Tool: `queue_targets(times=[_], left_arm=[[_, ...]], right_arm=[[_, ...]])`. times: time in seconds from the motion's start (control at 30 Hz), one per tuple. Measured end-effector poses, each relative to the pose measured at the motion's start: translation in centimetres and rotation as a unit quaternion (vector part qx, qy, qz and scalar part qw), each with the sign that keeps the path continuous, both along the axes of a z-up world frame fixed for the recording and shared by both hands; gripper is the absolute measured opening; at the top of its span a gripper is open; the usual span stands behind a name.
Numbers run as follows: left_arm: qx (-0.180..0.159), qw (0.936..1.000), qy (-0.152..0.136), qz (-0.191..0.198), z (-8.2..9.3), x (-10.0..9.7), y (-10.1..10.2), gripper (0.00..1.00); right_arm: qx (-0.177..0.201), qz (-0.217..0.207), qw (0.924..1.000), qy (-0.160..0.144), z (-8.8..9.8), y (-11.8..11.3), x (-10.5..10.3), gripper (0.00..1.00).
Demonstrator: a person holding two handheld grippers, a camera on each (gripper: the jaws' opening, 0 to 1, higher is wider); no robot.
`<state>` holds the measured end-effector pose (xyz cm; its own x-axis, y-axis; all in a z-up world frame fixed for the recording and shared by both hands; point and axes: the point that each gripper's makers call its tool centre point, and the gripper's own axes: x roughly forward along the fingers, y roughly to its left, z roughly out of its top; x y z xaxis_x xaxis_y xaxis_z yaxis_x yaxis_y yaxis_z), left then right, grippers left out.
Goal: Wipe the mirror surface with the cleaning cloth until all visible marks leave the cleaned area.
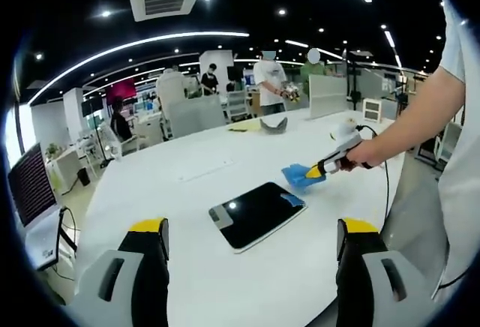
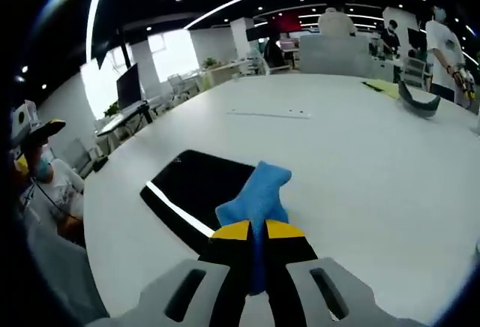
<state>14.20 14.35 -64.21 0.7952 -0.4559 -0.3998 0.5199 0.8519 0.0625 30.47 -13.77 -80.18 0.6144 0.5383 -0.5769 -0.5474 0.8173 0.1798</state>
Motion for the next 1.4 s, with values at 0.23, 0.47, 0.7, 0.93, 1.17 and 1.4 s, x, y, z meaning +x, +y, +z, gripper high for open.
queue_targets(times=[0.23, 0.47, 0.7, 0.93, 1.17, 1.4], left_arm=[[0.004, 1.0, -0.001, -0.004, 0.2, 0.2, -0.3, 0.94], [0.008, 0.9999, -0.001, -0.007, 0.1, 0.3, -0.5, 0.94], [0.012, 0.9999, -0.001, -0.011, 0.1, 0.1, -0.8, 0.94], [0.018, 0.9998, 0.002, -0.013, -0.2, -0.3, -0.9, 0.94], [0.015, 0.9998, 0.008, -0.006, -0.3, -0.4, -0.8, 0.94], [0.023, 0.9995, 0.021, -0.007, -1.0, -0.2, -1.0, 0.94]], right_arm=[[-0.013, -0.01, 0.9999, -0.002, 0.1, -2.3, 0.3, 0.01], [-0.012, -0.016, 0.9998, -0.006, 0.3, -2.8, 0.5, 0.01], [-0.014, -0.013, 0.9998, -0.003, 0.1, -2.8, 0.4, 0.01], [-0.03, -0.003, 0.9995, -0.002, -1.0, -2.8, 0.3, 0.01], [-0.038, 0.012, 0.9991, 0.012, -2.6, -2.9, -0.1, 0.01], [-0.042, 0.018, 0.9988, 0.02, -4.2, -3.0, 0.1, 0.01]])
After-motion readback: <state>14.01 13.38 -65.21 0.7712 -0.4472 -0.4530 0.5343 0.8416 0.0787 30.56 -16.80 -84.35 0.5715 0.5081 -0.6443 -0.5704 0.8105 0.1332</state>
